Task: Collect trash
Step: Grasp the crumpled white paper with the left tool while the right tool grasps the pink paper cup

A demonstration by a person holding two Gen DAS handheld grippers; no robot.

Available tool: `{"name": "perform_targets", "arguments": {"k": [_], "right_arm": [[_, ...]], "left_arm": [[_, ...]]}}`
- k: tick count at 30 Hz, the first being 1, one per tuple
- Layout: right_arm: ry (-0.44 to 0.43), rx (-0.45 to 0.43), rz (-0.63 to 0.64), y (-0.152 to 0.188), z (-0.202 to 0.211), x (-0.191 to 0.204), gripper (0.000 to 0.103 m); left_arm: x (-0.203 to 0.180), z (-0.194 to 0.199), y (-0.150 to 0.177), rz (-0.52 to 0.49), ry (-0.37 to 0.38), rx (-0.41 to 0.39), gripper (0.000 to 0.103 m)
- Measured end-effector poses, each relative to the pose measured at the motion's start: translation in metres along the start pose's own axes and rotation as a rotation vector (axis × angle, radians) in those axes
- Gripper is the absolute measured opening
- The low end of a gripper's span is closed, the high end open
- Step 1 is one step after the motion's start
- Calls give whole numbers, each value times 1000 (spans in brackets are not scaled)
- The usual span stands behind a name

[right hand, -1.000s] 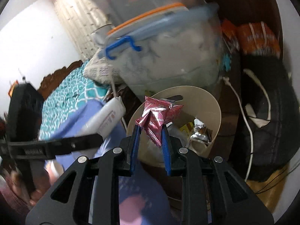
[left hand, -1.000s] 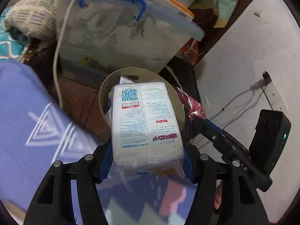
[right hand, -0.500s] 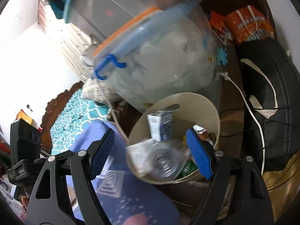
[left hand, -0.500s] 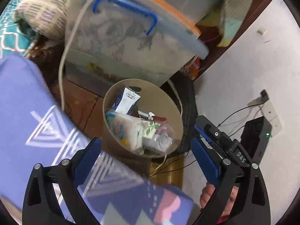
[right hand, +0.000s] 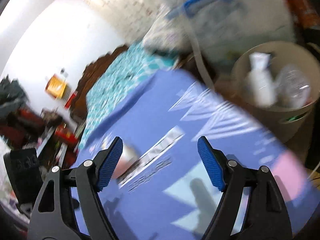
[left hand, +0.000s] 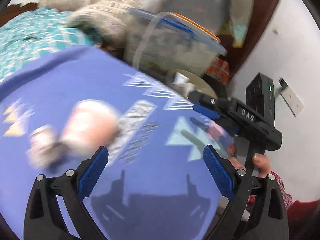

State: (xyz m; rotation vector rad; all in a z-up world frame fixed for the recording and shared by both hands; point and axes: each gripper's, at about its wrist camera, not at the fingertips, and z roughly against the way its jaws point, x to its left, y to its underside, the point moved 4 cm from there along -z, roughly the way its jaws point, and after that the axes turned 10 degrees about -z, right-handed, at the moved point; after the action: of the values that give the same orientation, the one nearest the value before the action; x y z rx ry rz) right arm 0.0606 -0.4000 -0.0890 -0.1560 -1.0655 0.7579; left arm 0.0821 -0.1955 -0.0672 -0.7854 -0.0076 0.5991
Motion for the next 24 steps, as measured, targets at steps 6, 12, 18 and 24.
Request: {"name": "perform_targets", "arguments": {"k": [6,12,18,24], "right_arm": [[-35,124,16,7,-65,37,62],[-28,239,15,7,-114,44,33],[-29,274,48,38,-91,49,15],[-111,307,87,94,-40,72,17]], "left_arm": [[97,46,36,199,-189,-30,75],[115,19,33,168,-195,11,70],[124,-7,25,217,-146,45,29],[120,13,51,301,-59,29,17]]}}
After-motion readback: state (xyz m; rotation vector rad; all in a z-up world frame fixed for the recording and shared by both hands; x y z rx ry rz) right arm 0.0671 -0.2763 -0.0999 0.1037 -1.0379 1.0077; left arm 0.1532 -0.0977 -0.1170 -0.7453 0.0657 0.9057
